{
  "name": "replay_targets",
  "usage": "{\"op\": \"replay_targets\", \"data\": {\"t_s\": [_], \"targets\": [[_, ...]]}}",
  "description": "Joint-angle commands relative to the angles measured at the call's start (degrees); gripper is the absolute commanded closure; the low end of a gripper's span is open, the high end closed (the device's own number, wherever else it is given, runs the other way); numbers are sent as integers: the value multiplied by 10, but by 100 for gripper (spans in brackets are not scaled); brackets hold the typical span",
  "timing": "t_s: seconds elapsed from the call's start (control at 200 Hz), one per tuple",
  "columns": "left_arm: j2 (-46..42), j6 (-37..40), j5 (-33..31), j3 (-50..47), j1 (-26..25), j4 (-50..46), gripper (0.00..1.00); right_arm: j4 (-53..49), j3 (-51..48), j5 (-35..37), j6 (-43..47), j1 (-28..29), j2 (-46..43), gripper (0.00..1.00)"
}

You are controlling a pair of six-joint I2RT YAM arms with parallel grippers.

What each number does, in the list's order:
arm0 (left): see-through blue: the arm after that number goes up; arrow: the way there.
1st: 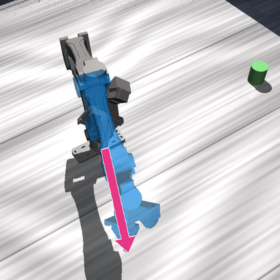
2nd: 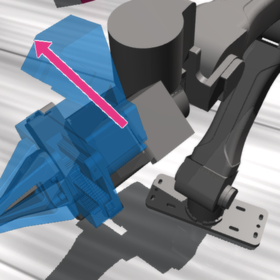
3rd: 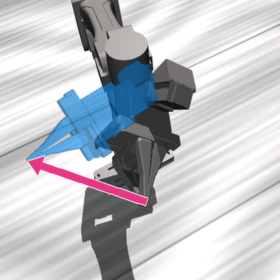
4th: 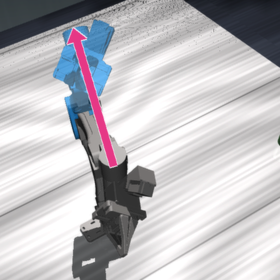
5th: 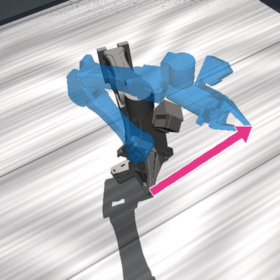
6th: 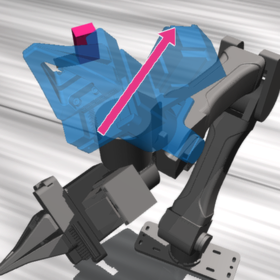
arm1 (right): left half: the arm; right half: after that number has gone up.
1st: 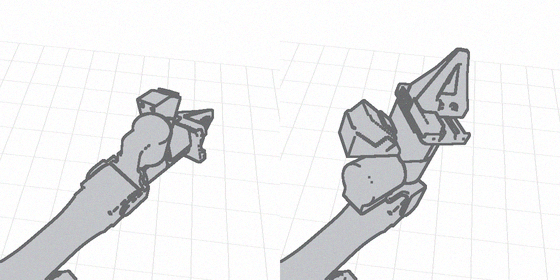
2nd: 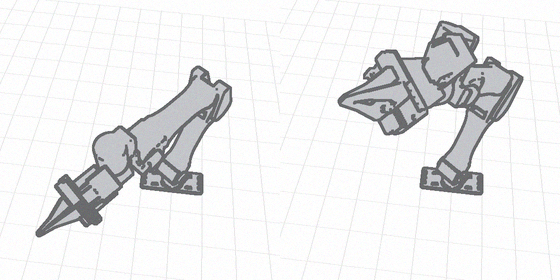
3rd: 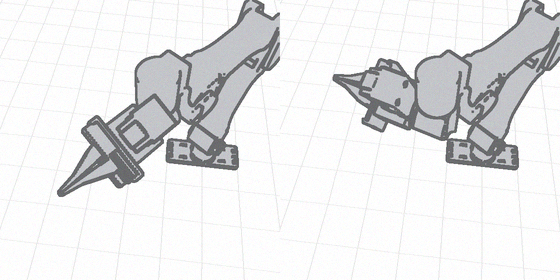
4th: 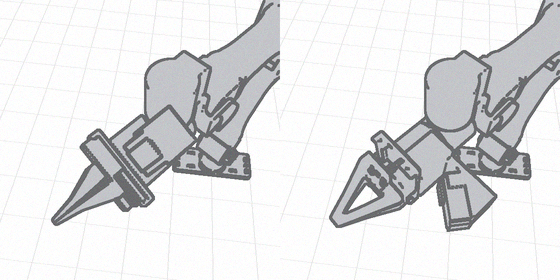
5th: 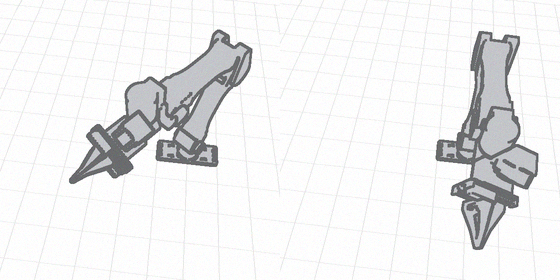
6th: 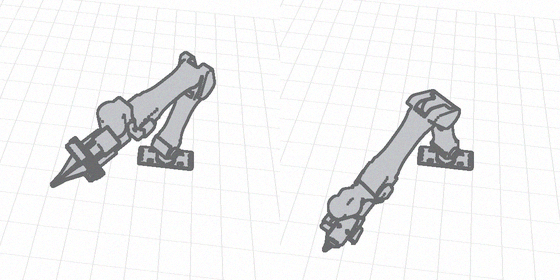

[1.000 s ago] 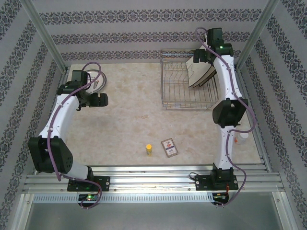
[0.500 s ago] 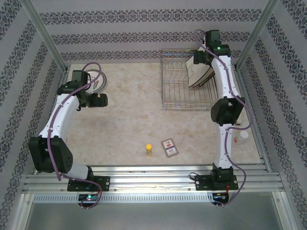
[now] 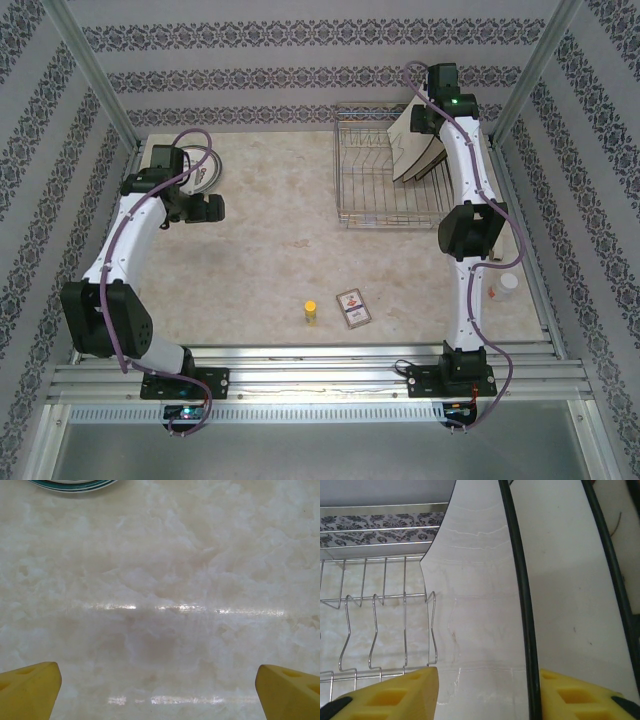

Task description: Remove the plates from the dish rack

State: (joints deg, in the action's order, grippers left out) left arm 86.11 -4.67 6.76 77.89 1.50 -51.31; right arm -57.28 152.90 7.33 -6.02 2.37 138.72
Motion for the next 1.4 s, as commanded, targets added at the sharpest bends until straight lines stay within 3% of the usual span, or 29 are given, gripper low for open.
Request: {"op": "replay_targets", "data": {"t_s": [0.0, 0.255, 0.764, 1.394], "targets": [[6, 15, -11, 17, -5, -20, 0, 13, 15, -10, -5, 6, 17, 58], [7, 15, -11, 17, -6, -20, 0, 14, 18, -16, -12, 9, 24, 66], [-5, 14, -16, 10, -5, -22, 0, 15, 19, -25, -25, 18, 15, 100], [-12, 11, -9, -13, -5, -14, 0, 10, 49, 12, -22, 31, -62, 100]]}}
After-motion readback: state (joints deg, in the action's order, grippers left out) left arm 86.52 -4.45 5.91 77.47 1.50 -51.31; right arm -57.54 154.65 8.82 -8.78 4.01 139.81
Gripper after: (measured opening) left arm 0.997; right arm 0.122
